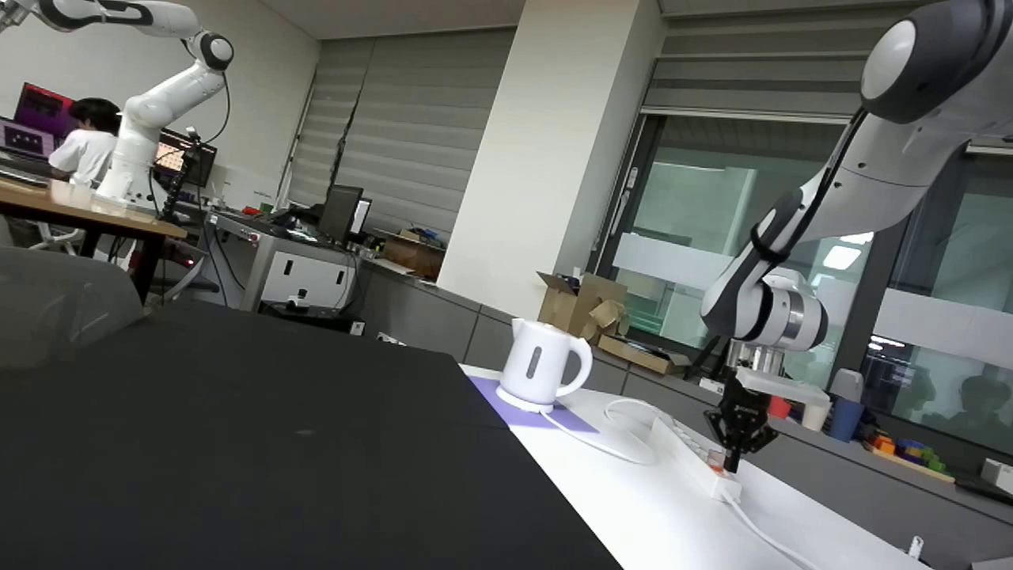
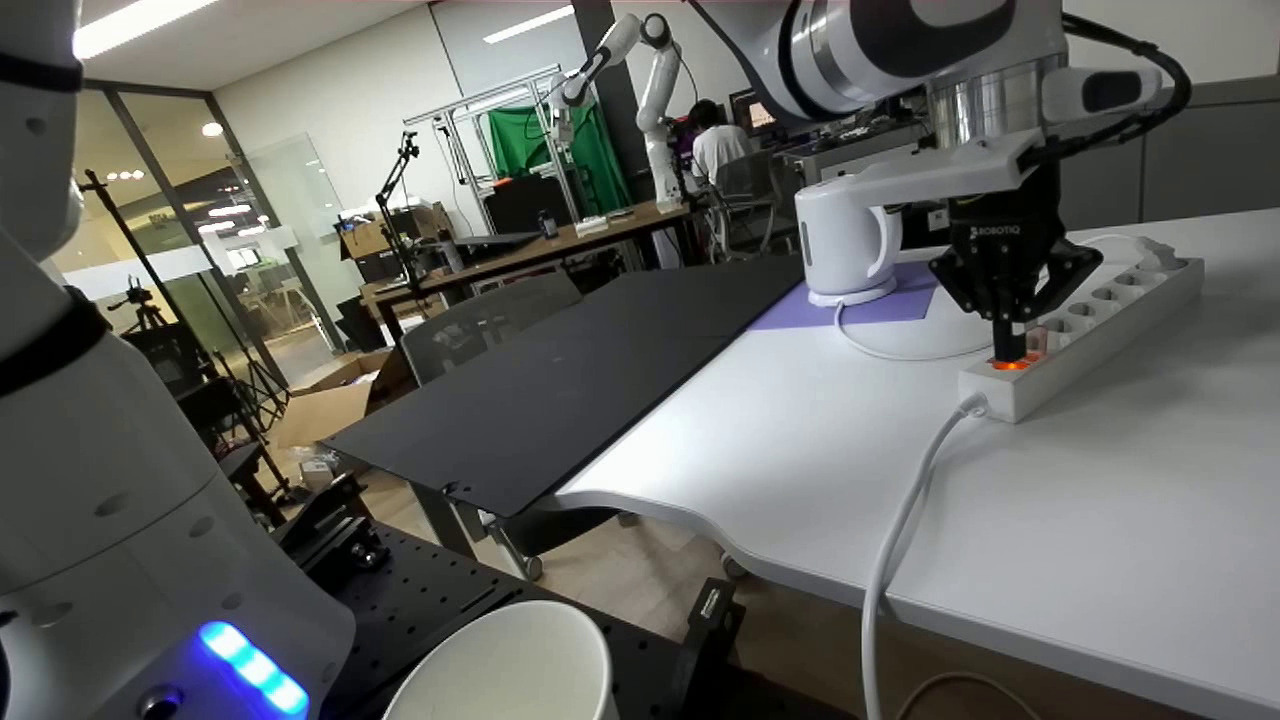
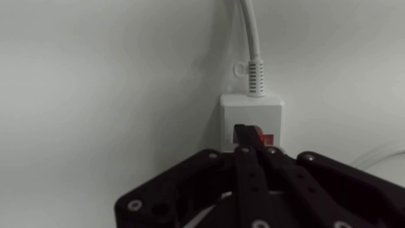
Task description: Turn off the main switch on the adapter
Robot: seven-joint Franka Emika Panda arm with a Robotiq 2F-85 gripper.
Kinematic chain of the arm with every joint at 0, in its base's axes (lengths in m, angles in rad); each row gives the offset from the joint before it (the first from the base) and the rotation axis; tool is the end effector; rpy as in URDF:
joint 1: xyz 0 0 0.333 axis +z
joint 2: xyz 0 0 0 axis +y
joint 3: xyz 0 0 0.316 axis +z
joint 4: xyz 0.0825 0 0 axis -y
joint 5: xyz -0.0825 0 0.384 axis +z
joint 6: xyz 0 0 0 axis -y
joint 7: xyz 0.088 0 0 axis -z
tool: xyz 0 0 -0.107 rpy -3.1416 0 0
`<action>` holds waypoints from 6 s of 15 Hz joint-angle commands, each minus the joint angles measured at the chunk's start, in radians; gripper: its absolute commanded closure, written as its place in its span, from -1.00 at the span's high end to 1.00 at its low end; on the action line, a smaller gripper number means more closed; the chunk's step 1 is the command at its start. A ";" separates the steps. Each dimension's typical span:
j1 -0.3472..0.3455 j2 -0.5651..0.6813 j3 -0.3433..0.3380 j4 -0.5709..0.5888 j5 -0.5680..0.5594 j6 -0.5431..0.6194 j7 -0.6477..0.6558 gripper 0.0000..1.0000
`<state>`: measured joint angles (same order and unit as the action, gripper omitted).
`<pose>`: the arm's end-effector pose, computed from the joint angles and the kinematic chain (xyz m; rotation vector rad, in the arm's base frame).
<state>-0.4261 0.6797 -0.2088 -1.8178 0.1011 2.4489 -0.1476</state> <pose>0.5231 -0.3761 0.1666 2.9841 -0.7989 -0.0846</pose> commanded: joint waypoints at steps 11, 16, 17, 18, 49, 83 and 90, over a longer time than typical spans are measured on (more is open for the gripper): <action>-0.038 0.035 0.032 0.053 0.034 0.012 -0.014 -1.00; -0.043 0.040 0.033 0.054 0.036 0.012 -0.014 -1.00; -0.044 0.039 0.035 0.054 0.037 0.013 -0.015 -1.00; -0.044 0.039 0.036 0.052 0.038 0.014 -0.015 -1.00; 0.066 -0.075 0.031 -0.308 -0.234 0.423 -0.200 -1.00; 0.156 -0.095 0.042 0.485 -0.184 -0.572 -0.108 0.20; 0.136 -0.097 0.058 0.495 -0.132 -0.501 -0.097 1.00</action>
<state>-0.2734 0.5783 -0.1684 -1.3493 -0.0529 1.9491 -0.2743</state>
